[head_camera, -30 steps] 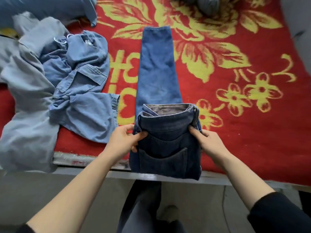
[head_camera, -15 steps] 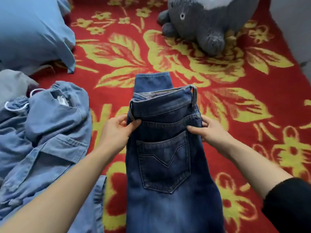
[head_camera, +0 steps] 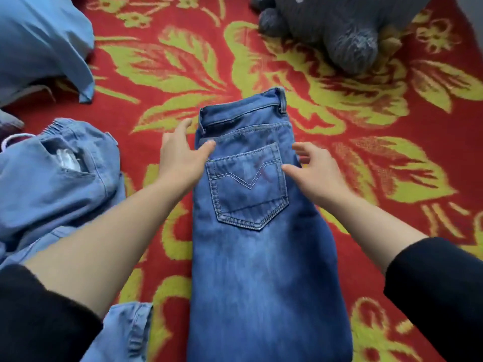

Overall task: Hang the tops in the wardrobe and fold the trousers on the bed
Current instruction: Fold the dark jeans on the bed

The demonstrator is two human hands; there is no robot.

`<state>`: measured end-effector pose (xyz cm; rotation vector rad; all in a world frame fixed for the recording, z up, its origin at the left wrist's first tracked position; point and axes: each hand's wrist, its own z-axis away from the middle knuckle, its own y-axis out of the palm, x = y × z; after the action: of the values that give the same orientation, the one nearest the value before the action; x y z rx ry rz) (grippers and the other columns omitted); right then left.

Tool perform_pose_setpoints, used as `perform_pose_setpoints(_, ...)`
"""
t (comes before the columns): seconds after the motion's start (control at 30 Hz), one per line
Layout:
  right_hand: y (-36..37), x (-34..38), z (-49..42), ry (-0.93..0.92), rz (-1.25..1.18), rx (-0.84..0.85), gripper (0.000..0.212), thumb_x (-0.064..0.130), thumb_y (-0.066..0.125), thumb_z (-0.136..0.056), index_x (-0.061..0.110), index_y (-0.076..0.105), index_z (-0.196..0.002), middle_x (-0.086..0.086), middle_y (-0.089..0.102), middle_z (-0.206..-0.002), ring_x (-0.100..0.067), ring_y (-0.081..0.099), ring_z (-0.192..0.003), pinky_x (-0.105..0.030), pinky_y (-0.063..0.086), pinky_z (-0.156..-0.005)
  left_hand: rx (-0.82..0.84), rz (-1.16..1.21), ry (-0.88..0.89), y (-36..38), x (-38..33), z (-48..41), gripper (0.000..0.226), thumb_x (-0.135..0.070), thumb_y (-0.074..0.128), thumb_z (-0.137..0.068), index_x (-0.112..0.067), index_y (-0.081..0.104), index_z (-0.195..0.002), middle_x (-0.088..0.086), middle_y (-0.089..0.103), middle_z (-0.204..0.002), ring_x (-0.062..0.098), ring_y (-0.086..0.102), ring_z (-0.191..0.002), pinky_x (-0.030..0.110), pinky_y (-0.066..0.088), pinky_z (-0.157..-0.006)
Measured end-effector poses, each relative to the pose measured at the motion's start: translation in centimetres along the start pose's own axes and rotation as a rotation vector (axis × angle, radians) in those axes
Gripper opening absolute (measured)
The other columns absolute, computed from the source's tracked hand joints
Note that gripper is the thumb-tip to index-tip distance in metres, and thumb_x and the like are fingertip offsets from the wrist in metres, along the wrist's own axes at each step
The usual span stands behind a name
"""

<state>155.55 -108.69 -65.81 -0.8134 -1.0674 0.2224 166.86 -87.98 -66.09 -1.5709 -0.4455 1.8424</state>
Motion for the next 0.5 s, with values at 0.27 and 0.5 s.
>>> perform_pose_setpoints(0.27,-0.4,-6.6,13.9,-0.443,0.429,0.168,0.052,0.039,0.055,-0.084,0.009,0.06,-0.126,-0.007,0.056,-0.136,-0.022,0.052,-0.127,-0.034,0.037,-0.105,0.232,-0.324,0.507,3.3,6.4,17.2,0.052,-0.038,0.045,-0.09,-0.017,0.046,-0.137,0.009,0.042,-0.142,0.024,0.04,-0.13,0.032,0.029,-0.109)
perform_pose_setpoints(0.5,-0.4,-10.2,21.6,-0.664,0.673,0.338,0.075,0.062,0.052,-0.083,0.009,0.051,-0.138,-0.008,0.044,-0.147,-0.024,0.037,-0.139,-0.044,0.027,-0.112,0.461,-0.651,0.578,3.7,10.0,24.9,0.073,-0.064,0.039,-0.088,-0.019,0.035,-0.146,0.013,0.025,-0.155,0.029,0.018,-0.144,0.04,0.015,-0.114)
